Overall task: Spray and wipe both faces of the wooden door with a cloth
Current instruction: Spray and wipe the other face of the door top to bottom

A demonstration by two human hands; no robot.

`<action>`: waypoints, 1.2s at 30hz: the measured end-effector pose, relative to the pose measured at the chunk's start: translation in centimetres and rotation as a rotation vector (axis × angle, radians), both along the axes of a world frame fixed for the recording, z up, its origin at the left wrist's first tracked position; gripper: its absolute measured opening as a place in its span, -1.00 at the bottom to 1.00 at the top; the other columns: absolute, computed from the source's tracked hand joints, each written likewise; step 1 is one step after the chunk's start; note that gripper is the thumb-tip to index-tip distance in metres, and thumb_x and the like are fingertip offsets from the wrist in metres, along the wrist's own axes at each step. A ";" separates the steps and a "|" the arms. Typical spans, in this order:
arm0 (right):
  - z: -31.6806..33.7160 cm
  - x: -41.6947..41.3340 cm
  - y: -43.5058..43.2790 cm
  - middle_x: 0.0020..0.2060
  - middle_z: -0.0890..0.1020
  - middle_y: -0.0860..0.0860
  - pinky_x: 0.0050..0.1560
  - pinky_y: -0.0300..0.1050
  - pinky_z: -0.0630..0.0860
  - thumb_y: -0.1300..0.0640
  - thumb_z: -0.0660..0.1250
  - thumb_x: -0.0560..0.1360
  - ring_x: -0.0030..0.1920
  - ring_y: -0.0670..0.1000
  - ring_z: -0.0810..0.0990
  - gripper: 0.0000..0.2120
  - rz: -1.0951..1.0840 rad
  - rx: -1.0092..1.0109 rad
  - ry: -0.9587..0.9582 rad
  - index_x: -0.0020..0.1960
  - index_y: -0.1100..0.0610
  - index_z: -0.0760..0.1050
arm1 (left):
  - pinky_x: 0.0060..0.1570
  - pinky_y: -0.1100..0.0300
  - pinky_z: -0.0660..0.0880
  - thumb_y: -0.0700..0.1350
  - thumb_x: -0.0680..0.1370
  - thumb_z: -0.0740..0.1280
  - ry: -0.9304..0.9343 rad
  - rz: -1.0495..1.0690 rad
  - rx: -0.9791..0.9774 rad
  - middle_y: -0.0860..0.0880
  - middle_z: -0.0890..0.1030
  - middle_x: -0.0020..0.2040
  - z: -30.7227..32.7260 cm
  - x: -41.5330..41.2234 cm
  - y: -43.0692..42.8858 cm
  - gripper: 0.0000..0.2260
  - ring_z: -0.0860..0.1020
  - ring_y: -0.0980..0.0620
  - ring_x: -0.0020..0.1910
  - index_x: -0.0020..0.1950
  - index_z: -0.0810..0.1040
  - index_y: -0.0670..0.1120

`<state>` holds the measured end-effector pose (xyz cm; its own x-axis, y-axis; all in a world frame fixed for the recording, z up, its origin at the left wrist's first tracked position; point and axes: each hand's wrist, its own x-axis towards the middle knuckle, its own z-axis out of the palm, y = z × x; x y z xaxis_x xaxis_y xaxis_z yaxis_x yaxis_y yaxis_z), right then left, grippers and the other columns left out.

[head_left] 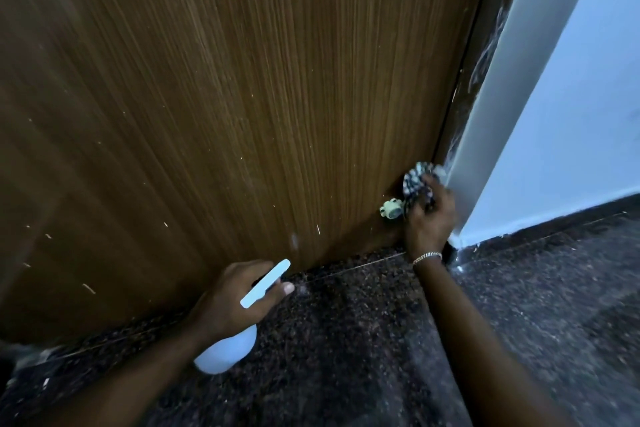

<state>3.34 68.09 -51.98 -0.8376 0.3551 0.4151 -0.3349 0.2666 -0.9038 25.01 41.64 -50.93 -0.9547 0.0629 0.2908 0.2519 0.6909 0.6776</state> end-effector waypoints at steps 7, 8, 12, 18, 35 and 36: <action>-2.8 -0.2 -1.7 0.26 0.48 0.17 0.28 -0.39 0.33 0.35 0.18 0.52 0.25 0.04 0.48 -0.59 -0.067 0.086 0.061 0.29 0.11 0.55 | -0.37 0.19 0.36 -0.03 0.61 0.48 0.039 0.007 0.014 0.01 0.47 -0.41 1.1 -0.6 0.7 -0.66 0.46 0.06 -0.42 -0.29 0.46 -0.06; -4.3 0.4 -2.6 0.24 0.51 0.15 0.28 -0.28 0.38 0.38 0.19 0.46 0.24 0.09 0.51 -0.54 -0.099 0.010 -0.051 0.29 0.10 0.55 | -0.37 0.19 0.35 -0.03 0.61 0.48 0.040 0.020 0.019 0.02 0.46 -0.41 1.5 -0.5 0.5 -0.66 0.45 0.07 -0.43 -0.29 0.45 -0.05; -7.1 2.4 -5.5 0.19 0.63 0.13 0.26 0.02 0.50 0.27 0.23 0.45 0.19 0.20 0.60 -0.50 -0.172 -0.286 -0.476 0.36 0.00 0.48 | -0.36 0.20 0.33 -0.01 0.62 0.46 0.033 0.075 0.028 0.06 0.43 -0.42 2.6 0.4 -0.1 -0.65 0.42 0.16 -0.42 -0.30 0.42 0.00; -5.9 7.9 -10.2 0.09 0.52 0.16 0.09 -0.20 0.35 0.42 0.28 0.42 0.13 0.20 0.53 -0.64 0.152 -0.071 -0.382 0.20 0.23 0.41 | -0.38 0.18 0.32 -0.02 0.62 0.46 0.047 0.116 0.019 0.08 0.38 -0.43 4.1 1.9 -1.6 -0.61 0.38 0.15 -0.44 -0.32 0.37 0.04; 6.2 5.6 -8.8 0.28 0.41 0.18 0.00 -0.27 0.36 0.33 0.19 0.56 0.17 0.11 0.48 -0.63 -0.003 -0.070 -0.109 0.35 0.17 0.40 | -0.39 0.21 0.33 -0.05 0.60 0.49 0.096 0.159 0.033 0.11 0.41 -0.45 5.2 4.1 -2.7 -0.62 0.39 0.18 -0.45 -0.33 0.40 0.11; 6.7 5.0 -8.5 0.31 0.40 0.13 0.03 -0.28 0.42 0.30 0.22 0.56 0.19 0.05 0.46 -0.61 -0.006 -0.002 -0.019 0.36 0.10 0.43 | -0.39 0.23 0.33 -0.06 0.60 0.49 0.101 0.162 0.037 0.10 0.41 -0.45 5.2 4.1 -2.7 -0.62 0.40 0.17 -0.45 -0.33 0.40 0.12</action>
